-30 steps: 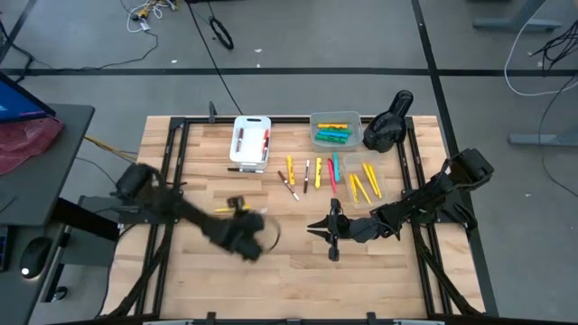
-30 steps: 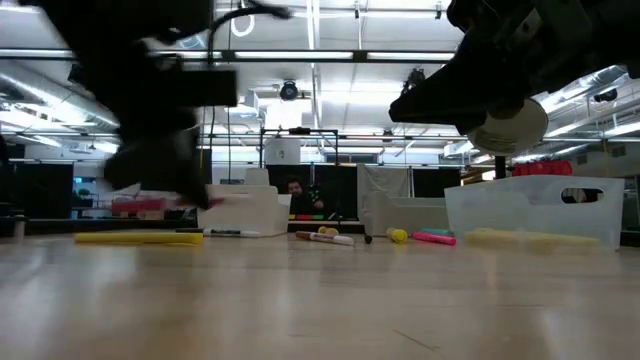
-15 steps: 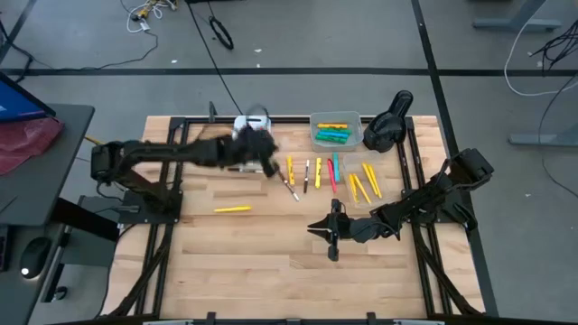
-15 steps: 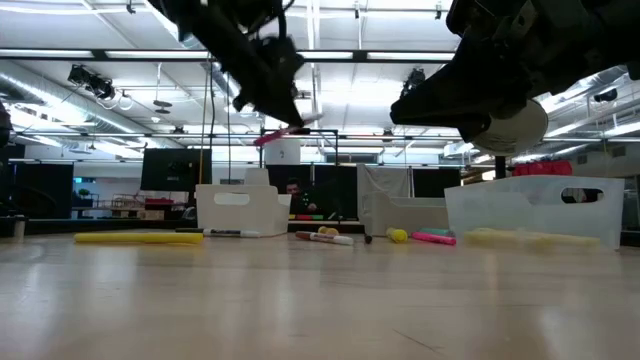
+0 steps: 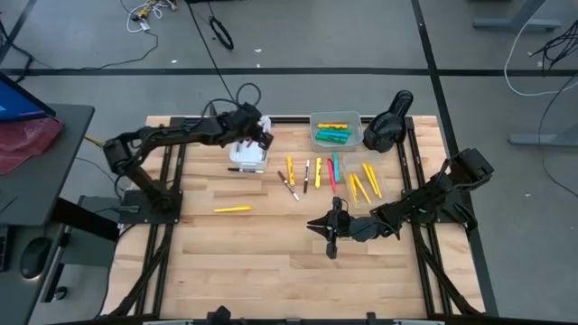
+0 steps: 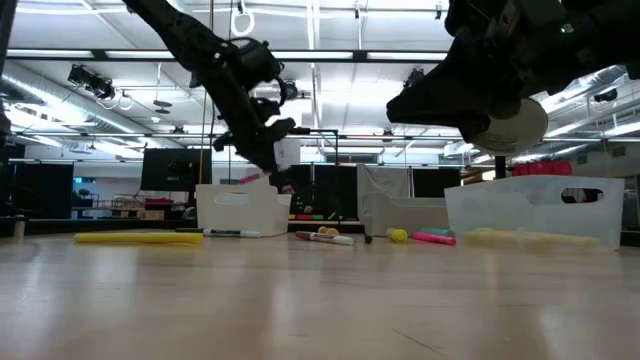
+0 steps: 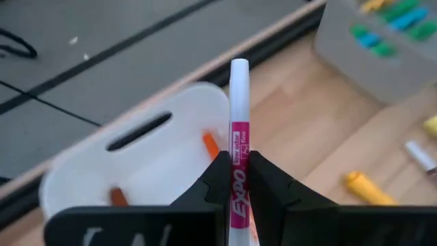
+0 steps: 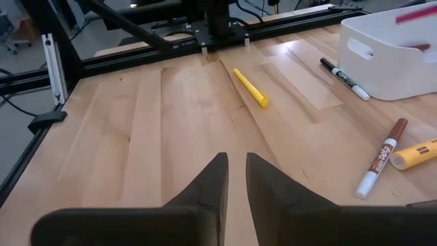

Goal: Pick & Place Markers
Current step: Put the pink marker pen into the white bin, then put the black marker pen into the white bin

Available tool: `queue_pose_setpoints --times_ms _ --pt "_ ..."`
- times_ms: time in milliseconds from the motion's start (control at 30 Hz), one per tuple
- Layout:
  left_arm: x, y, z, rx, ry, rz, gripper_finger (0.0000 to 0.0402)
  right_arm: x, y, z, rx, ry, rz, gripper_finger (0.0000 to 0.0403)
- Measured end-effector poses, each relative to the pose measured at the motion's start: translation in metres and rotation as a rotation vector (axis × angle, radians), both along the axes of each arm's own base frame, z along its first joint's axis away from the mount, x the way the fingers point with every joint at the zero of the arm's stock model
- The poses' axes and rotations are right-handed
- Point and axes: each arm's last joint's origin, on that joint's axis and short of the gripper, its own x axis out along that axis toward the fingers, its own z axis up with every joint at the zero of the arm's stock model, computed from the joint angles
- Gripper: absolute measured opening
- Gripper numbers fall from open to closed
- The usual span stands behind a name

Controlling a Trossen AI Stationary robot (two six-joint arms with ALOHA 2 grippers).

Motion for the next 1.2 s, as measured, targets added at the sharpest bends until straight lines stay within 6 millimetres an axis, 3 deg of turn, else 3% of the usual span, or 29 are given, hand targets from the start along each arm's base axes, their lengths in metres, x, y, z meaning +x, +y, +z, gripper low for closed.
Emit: queue_pose_setpoints --times_ms 333,600,767,1000,1200 --pt "0.009 0.005 -0.049 -0.107 0.129 0.033 0.0047 0.000 0.000 0.000 0.023 -0.003 -0.007 0.0056" --pt "0.009 0.004 -0.056 -0.116 0.175 0.014 0.0056 0.000 0.000 0.000 0.022 -0.004 -0.006 0.0056" --pt "0.007 0.004 -0.057 -0.155 0.198 -0.078 0.0096 0.000 0.000 0.000 0.023 -0.004 -0.006 0.0056" --pt "-0.008 -0.001 -0.033 -0.157 0.227 -0.117 0.0167 0.000 0.000 0.000 0.026 -0.005 -0.007 0.0056" --pt "-0.026 -0.031 0.019 -0.096 0.198 -0.196 0.0193 0.002 -0.003 0.001 0.029 -0.010 -0.018 0.0056"
